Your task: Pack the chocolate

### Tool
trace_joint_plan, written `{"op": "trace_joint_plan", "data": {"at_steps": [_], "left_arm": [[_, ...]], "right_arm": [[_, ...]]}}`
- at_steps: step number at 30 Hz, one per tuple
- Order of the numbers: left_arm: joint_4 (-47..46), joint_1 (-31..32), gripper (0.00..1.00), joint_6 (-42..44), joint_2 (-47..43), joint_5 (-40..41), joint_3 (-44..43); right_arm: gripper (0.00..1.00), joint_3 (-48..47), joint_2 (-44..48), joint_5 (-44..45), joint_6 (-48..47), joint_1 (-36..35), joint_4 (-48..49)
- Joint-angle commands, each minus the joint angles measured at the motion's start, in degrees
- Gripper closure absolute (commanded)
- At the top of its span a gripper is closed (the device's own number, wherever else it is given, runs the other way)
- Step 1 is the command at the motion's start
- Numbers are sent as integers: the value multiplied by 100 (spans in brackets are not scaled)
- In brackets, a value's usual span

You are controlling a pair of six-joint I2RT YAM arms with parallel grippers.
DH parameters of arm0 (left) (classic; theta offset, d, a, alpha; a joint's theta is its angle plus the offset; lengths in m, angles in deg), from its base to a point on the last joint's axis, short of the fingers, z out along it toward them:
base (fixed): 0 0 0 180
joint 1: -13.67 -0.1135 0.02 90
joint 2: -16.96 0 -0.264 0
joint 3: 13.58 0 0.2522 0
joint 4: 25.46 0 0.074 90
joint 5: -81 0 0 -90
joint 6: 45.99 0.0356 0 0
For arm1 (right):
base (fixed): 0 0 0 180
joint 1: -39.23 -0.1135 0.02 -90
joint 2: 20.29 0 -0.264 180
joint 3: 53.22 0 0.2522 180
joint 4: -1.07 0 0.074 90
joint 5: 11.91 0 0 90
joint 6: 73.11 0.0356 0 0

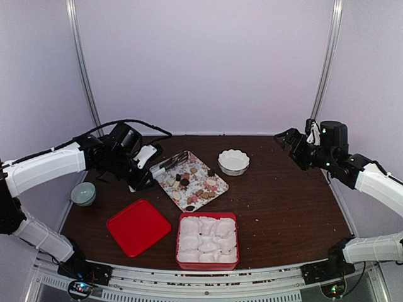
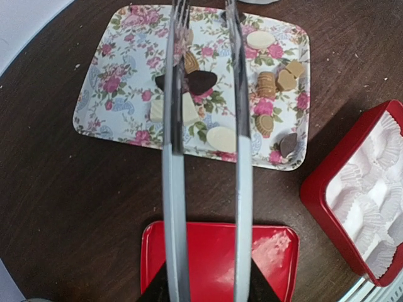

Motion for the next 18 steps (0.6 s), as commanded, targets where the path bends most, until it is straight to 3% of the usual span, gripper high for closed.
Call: {"op": "trace_joint_plan", "data": {"at_steps": [1, 9, 18], "left_arm": [[207, -1, 67, -41, -99, 346, 29], [437, -224, 60, -142, 76, 439, 19], [648, -325, 62, 25, 580, 184, -382]], "right_arm": [[0, 164, 144, -208, -250, 62, -229], [0, 237, 196, -243, -242, 98, -282], [0, 288, 159, -261, -161, 106, -234]]}}
